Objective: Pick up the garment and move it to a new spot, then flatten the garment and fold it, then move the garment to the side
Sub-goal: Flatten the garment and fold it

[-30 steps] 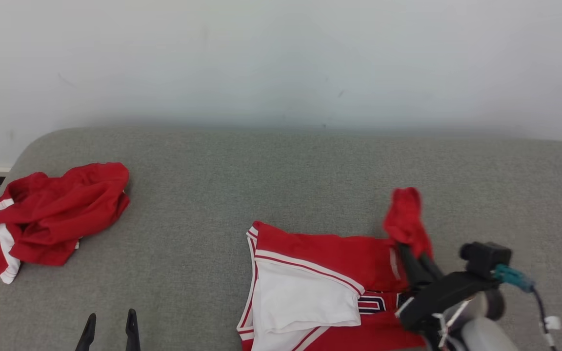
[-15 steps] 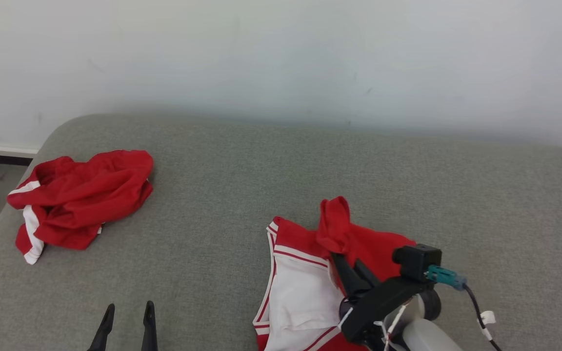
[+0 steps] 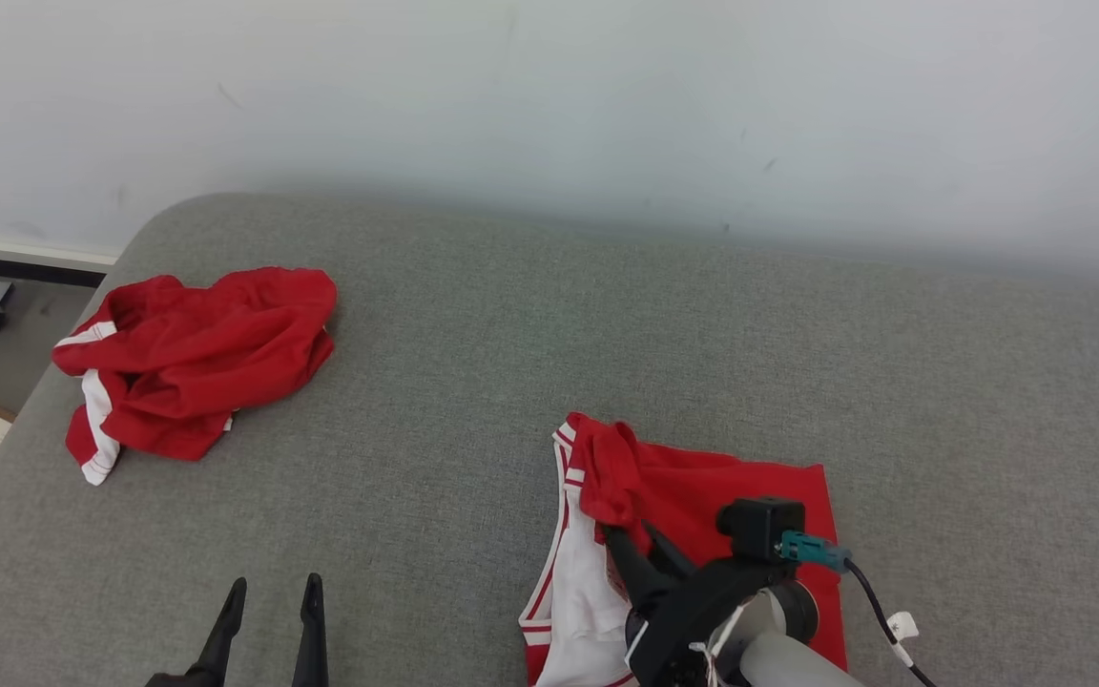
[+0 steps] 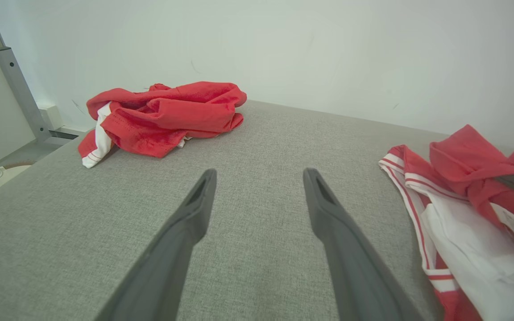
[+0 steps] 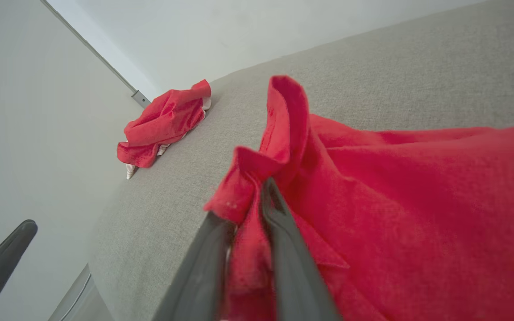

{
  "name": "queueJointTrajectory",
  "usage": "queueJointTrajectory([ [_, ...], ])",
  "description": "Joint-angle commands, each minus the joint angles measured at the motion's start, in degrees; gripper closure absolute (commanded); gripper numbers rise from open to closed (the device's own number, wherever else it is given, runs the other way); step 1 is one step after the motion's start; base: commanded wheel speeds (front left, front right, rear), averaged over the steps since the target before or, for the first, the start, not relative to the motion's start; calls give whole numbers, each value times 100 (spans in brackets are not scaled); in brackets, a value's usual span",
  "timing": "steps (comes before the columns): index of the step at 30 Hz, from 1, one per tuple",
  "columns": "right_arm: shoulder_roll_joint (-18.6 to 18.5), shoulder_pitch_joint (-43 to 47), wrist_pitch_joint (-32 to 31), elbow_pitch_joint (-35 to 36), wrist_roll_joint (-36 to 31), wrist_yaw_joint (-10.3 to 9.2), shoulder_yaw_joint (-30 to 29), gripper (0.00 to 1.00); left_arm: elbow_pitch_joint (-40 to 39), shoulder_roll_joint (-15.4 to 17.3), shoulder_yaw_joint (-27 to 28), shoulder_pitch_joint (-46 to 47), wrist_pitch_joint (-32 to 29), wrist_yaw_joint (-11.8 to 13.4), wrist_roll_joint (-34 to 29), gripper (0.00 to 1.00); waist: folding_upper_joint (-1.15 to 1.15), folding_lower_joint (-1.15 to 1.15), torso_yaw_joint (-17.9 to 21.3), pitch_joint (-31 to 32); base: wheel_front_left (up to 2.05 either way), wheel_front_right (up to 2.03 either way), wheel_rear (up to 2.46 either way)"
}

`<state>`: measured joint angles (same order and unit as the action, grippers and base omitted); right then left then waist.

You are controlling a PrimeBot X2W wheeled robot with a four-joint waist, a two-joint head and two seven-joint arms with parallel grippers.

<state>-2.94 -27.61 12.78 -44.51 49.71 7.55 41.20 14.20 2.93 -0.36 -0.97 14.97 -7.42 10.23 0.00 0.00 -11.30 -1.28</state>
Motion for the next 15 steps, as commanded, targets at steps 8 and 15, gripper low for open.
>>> queueJointTrajectory([
  [8,4,-483,239,12,425,-11,-12,0,26,-5,94,53,18,-6,18,0,0,0,135,24,0,0,0],
  [15,-341,-181,245,548,-715,-11,-1749,0,-62,7,182,-10,18,-5,5,0,0,0,270,-2,0,0,0],
])
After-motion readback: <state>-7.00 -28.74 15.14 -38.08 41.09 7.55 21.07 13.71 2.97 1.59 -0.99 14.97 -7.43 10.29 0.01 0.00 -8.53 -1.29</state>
